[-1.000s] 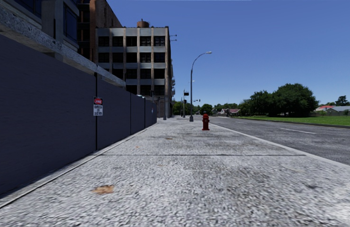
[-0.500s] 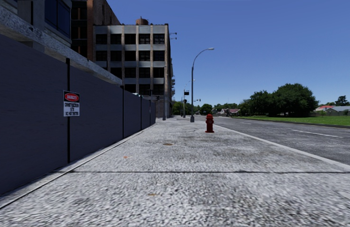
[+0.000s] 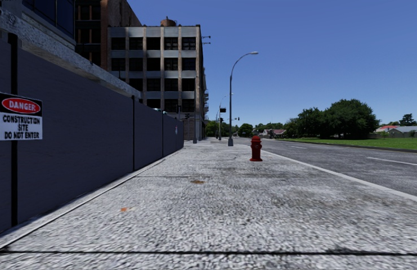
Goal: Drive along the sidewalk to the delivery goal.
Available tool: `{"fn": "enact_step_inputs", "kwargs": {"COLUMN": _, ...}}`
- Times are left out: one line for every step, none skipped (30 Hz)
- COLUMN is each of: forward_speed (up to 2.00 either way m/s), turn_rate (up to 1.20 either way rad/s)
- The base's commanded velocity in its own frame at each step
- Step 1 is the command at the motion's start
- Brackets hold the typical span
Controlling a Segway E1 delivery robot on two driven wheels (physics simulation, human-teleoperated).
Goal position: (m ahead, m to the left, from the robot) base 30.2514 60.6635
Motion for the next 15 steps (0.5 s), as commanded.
{"fn": "enact_step_inputs", "kwargs": {"forward_speed": 2.0, "turn_rate": 0.0}}
{"fn": "enact_step_inputs", "kwargs": {"forward_speed": 2.0, "turn_rate": 0.0}}
{"fn": "enact_step_inputs", "kwargs": {"forward_speed": 2.0, "turn_rate": 0.0}}
{"fn": "enact_step_inputs", "kwargs": {"forward_speed": 2.0, "turn_rate": 0.0}}
{"fn": "enact_step_inputs", "kwargs": {"forward_speed": 2.0, "turn_rate": 0.0}}
{"fn": "enact_step_inputs", "kwargs": {"forward_speed": 2.0, "turn_rate": 0.0}}
{"fn": "enact_step_inputs", "kwargs": {"forward_speed": 2.0, "turn_rate": 0.0}}
{"fn": "enact_step_inputs", "kwargs": {"forward_speed": 2.0, "turn_rate": 0.0}}
{"fn": "enact_step_inputs", "kwargs": {"forward_speed": 2.0, "turn_rate": 0.0}}
{"fn": "enact_step_inputs", "kwargs": {"forward_speed": 2.0, "turn_rate": 0.0}}
{"fn": "enact_step_inputs", "kwargs": {"forward_speed": 2.0, "turn_rate": 0.0}}
{"fn": "enact_step_inputs", "kwargs": {"forward_speed": 2.0, "turn_rate": 0.0}}
{"fn": "enact_step_inputs", "kwargs": {"forward_speed": 2.0, "turn_rate": 0.0}}
{"fn": "enact_step_inputs", "kwargs": {"forward_speed": 2.0, "turn_rate": 0.0}}
{"fn": "enact_step_inputs", "kwargs": {"forward_speed": 2.0, "turn_rate": 0.0}}
